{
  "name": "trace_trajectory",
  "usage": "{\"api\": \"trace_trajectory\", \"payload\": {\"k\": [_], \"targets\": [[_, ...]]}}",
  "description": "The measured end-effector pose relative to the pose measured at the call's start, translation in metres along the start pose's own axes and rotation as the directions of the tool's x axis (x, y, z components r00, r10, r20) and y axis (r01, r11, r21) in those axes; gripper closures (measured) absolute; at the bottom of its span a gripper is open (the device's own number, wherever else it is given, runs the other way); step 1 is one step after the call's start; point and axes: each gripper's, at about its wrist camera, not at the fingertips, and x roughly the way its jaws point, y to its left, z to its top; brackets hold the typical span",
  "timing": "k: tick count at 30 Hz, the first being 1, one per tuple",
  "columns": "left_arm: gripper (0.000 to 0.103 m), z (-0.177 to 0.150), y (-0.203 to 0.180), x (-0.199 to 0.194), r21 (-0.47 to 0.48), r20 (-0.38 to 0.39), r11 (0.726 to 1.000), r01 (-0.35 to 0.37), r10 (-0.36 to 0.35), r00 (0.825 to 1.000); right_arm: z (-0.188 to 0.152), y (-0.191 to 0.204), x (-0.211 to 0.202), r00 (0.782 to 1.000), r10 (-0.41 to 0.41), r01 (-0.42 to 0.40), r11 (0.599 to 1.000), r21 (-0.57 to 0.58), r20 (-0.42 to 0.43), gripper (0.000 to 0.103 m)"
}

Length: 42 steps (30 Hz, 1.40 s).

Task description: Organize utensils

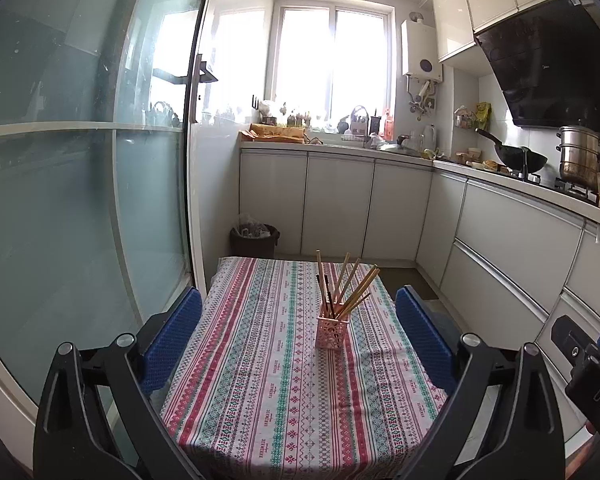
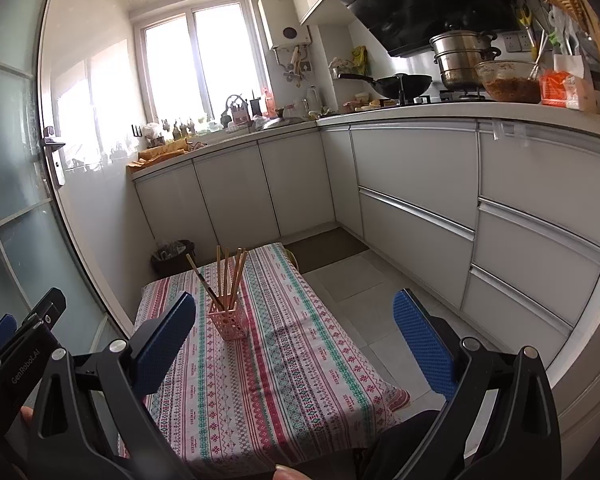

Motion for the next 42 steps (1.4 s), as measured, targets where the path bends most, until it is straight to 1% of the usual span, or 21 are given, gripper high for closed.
{"api": "trace_trajectory", "payload": {"k": [2,3,4,10,34,37,42], "targets": [[0.012,0.0,0.0,-0.002,0.003,0.01,1.0,0.001,-0.001,1.0,0.0,0.0,0.0,1.0,0.001,-0.001,1.0,0.0,-0.002,0.007],[0.011,0.0,0.0,-0.002,-0.001,0.008,1.0,0.006,-0.006,1.0,0.0,0.0,0.0,1.0,0.001,-0.001,1.0,0.0,-0.002,0.007],[0.006,0.0,0.0,-0.001,-0.005,-0.001,1.0,0.009,-0.009,1.0,0.0,0.0,0.0,1.0,0.002,-0.002,1.0,0.0,-0.002,0.007],[0.007,-0.001,-0.002,0.003,0.004,-0.041,1.0,0.004,-0.004,0.999,0.0,-0.001,0.0,1.0,0.001,-0.001,1.0,0.004,0.002,0.007],[0.007,0.002,-0.003,0.001,0.017,-0.042,1.0,-0.004,0.005,0.999,-0.001,-0.002,0.0,1.0,0.006,-0.006,1.0,0.013,0.003,0.007],[0.007,0.002,-0.005,0.001,0.027,-0.039,1.0,-0.004,0.005,0.999,-0.001,-0.004,-0.002,1.0,0.003,-0.003,1.0,0.022,0.019,0.007],[0.007,0.001,-0.006,0.001,0.031,-0.038,1.0,0.0,0.001,0.999,0.0,-0.004,-0.011,0.996,-0.022,0.019,0.999,0.03,0.081,0.007]]}}
